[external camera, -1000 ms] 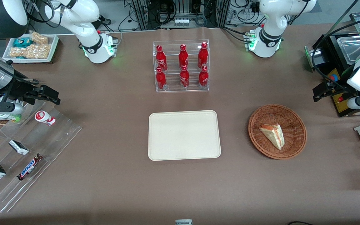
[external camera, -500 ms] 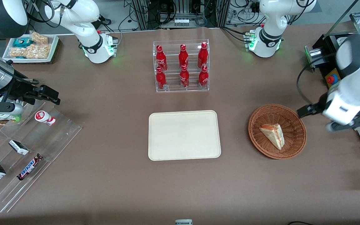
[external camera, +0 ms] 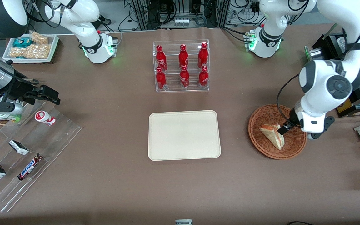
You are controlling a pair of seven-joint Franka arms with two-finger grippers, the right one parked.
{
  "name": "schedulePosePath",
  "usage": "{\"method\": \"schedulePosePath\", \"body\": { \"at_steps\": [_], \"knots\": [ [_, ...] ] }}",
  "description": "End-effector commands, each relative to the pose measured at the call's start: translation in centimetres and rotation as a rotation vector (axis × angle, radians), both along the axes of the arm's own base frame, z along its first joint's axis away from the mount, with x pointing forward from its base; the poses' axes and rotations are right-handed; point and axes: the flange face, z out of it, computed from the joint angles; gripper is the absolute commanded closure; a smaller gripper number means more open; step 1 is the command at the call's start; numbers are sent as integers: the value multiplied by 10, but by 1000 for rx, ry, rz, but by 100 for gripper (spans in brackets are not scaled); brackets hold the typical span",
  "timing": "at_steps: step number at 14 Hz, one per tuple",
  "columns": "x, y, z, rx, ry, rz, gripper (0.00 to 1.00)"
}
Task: Place sandwich from basket to tray
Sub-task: 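Lower the left gripper into the wicker basket and grasp the wrapped sandwich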
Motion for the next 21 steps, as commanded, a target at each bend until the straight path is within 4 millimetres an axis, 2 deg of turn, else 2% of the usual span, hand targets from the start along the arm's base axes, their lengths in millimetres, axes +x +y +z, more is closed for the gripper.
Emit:
{"method": "schedulePosePath", "body": {
  "at_steps": [1,5,8,9,11,12,13,14,15,17,18,19,20,21],
  "knots": [
    [-2,-17,-24,4,14,-8,0],
    [-16,-8,-62,52,81,-40,0],
    [-10,-2,-85,39,59,-16,0],
    [-7,-4,-92,34,47,-16,15],
    [-1,-4,-96,30,32,-18,75],
    [3,-5,-94,29,29,-20,92],
    [5,-7,-91,30,23,-30,98],
    [8,-8,-82,31,20,-38,100],
    [14,-11,-62,36,18,-45,100],
    [37,-25,7,53,31,-86,100],
    [43,-62,45,58,62,-162,100],
    [46,-89,75,63,86,-203,100],
    [44,-119,84,66,95,-250,100],
    [35,-159,89,65,80,-310,100]
  ]
}}
